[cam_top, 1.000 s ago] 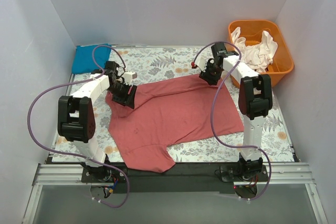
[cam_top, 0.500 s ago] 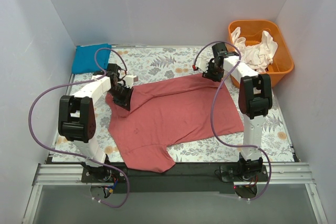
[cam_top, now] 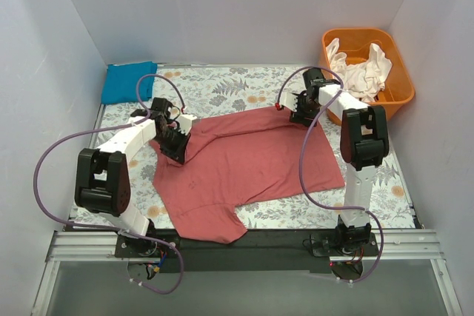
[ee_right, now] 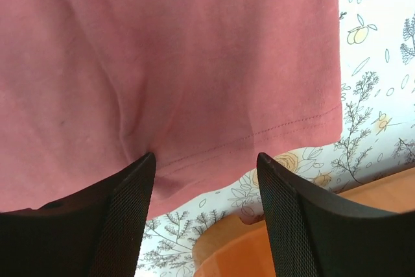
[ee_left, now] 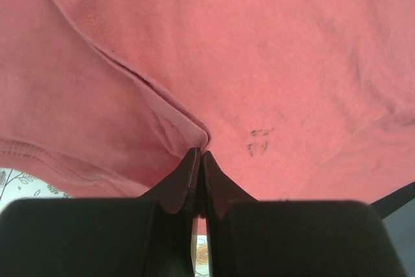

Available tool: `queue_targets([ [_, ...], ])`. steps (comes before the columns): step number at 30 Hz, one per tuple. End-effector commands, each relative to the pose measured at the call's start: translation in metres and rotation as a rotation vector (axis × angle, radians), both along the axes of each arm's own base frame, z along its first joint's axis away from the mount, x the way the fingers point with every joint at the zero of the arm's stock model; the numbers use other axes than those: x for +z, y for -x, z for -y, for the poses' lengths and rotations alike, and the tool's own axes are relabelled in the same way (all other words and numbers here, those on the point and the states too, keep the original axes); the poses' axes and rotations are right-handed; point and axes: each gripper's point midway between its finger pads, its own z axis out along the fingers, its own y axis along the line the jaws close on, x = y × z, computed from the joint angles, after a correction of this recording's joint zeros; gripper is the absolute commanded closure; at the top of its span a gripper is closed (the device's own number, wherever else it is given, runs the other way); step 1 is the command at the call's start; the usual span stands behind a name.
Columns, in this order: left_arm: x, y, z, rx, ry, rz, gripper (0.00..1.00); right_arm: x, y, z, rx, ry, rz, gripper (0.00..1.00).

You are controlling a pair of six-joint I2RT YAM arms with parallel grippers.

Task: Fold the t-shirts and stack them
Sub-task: Fold the tshirt

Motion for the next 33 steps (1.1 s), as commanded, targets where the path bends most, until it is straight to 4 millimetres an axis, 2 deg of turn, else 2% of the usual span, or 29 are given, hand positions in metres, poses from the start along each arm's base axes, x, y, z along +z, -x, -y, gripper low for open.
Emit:
queue_targets([
  [1,0.011,0.006,0.005,-0.118,0.0,0.101,0.98,0.015,0.001,0.001,0.053,-0.012,0.019,0.3],
  [2,0.002,0.017,0.004,-0.152,-0.022,0.089,0.96,0.013,-0.001,0.001,0.047,-0.013,0.02,0.3],
  [4,-0.004,0.019,-0.003,-0.216,-0.084,0.142,0.9,0.006,-0.004,0.0,0.034,-0.012,0.006,0.31],
  [5,-0.011,0.027,-0.006,-0.238,-0.105,0.137,0.86,0.006,-0.008,0.0,0.032,-0.011,0.013,0.33],
  [8,-0.011,0.022,-0.014,-0.258,-0.153,0.194,0.7,0.002,-0.01,0.003,0.033,0.0,0.008,0.36],
  [11,0.003,0.015,-0.007,-0.25,-0.116,0.214,0.64,0.009,-0.013,0.005,0.031,-0.005,0.025,0.37],
  [14,0.032,-0.009,0.011,-0.153,-0.01,0.284,0.59,0.024,-0.017,0.005,0.011,-0.038,0.05,0.37],
  [15,0.033,-0.015,0.015,-0.117,0.008,0.272,0.56,0.034,-0.018,0.004,0.012,-0.052,0.066,0.37],
  [16,0.043,-0.028,0.019,-0.083,0.026,0.291,0.55,0.035,-0.015,0.002,0.015,-0.071,0.058,0.37],
  [17,0.044,-0.034,0.023,-0.024,0.045,0.267,0.55,0.039,-0.014,0.001,0.02,-0.079,0.065,0.36],
  [18,0.036,-0.039,0.025,0.003,0.053,0.217,0.55,0.042,-0.012,0.002,0.019,-0.084,0.066,0.35],
  [20,0.038,-0.059,0.025,0.079,0.07,0.206,0.55,0.044,-0.008,0.001,0.027,-0.098,0.06,0.34],
  [21,0.028,-0.066,0.025,0.139,0.08,0.159,0.55,0.046,-0.008,0.003,0.027,-0.106,0.06,0.34],
  [23,0.029,-0.085,0.023,0.207,0.087,0.152,0.55,0.044,-0.004,0.0,0.032,-0.118,0.044,0.34],
  [24,0.019,-0.092,0.022,0.261,0.089,0.118,0.55,0.041,-0.003,0.0,0.034,-0.119,0.035,0.34],
  [26,0.02,-0.106,0.02,0.3,0.083,0.12,0.55,0.037,-0.001,-0.001,0.037,-0.127,0.022,0.32],
  [29,0.008,-0.114,0.019,0.339,0.065,0.083,0.55,0.029,0.004,-0.004,0.039,-0.141,-0.005,0.25],
  [33,0.001,-0.119,0.024,0.338,0.083,0.061,0.56,0.016,0.008,-0.003,0.038,-0.132,-0.037,0.24],
])
